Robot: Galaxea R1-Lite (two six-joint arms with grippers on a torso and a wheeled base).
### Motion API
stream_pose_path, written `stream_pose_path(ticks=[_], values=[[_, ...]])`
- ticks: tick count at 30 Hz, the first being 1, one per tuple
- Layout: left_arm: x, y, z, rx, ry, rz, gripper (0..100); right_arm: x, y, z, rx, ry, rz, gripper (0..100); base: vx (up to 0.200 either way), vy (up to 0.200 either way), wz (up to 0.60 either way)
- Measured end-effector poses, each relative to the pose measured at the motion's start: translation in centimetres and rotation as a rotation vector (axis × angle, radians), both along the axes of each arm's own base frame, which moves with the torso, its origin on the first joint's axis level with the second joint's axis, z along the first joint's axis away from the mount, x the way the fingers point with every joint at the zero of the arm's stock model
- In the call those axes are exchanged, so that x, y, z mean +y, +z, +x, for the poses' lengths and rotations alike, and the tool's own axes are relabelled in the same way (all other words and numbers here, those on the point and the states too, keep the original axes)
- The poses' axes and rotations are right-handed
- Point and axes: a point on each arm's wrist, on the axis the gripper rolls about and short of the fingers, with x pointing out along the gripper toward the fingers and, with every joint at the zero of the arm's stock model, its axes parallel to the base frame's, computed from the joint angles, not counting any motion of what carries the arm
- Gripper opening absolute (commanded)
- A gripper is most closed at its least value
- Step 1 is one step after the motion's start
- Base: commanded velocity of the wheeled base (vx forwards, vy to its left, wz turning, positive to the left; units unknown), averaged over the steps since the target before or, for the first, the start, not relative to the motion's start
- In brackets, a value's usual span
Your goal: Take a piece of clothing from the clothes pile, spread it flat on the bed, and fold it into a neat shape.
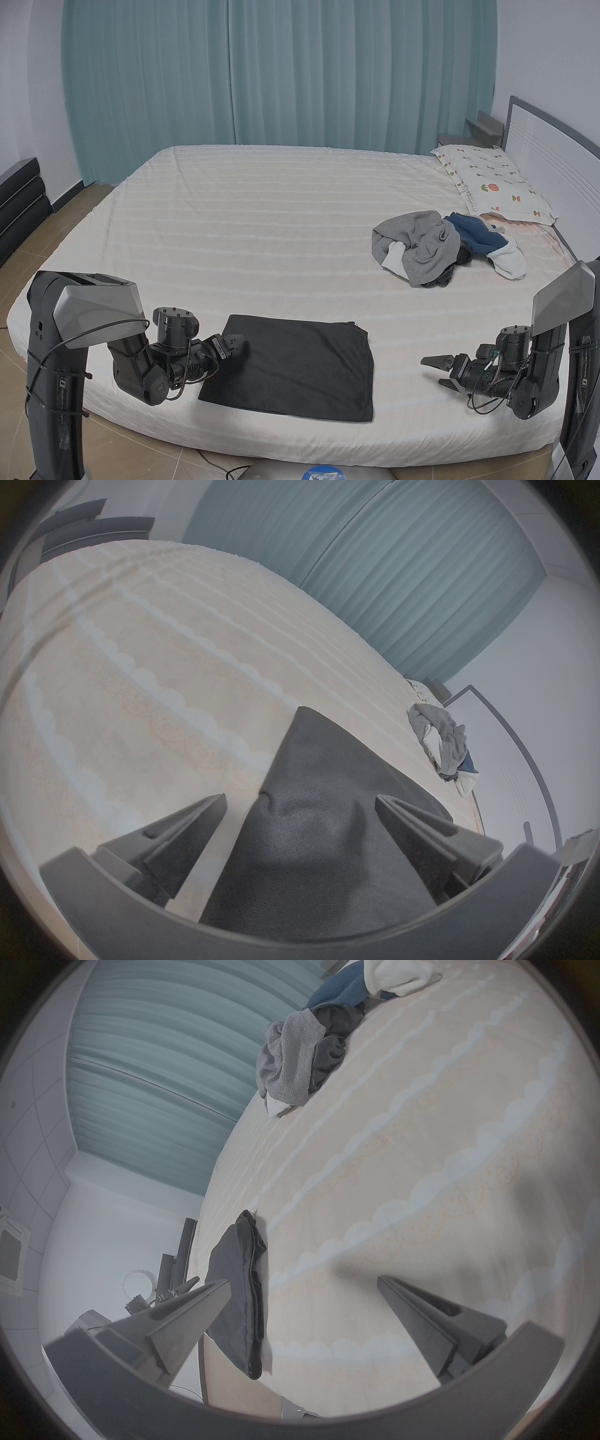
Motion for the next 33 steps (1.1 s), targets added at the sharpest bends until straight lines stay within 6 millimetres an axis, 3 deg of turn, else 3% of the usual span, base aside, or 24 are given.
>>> stream_pose_path(ticks=[1,2,33], values=[[-0.04,-0.05,-0.01,0.001,-0.001,0.000,100,0.00,0.00,0.00,0.000,0.000,0.000,100,0.000,0.000,0.00],[-0.05,-0.08,-0.02,0.002,-0.001,0.001,0,0.00,0.00,0.00,0.000,0.000,0.000,100,0.000,0.000,0.00],[-0.02,0.05,-0.10,0.021,0.062,-0.052,0,0.00,-0.01,-0.03,0.001,0.000,0.000,100,0.000,0.000,0.00]])
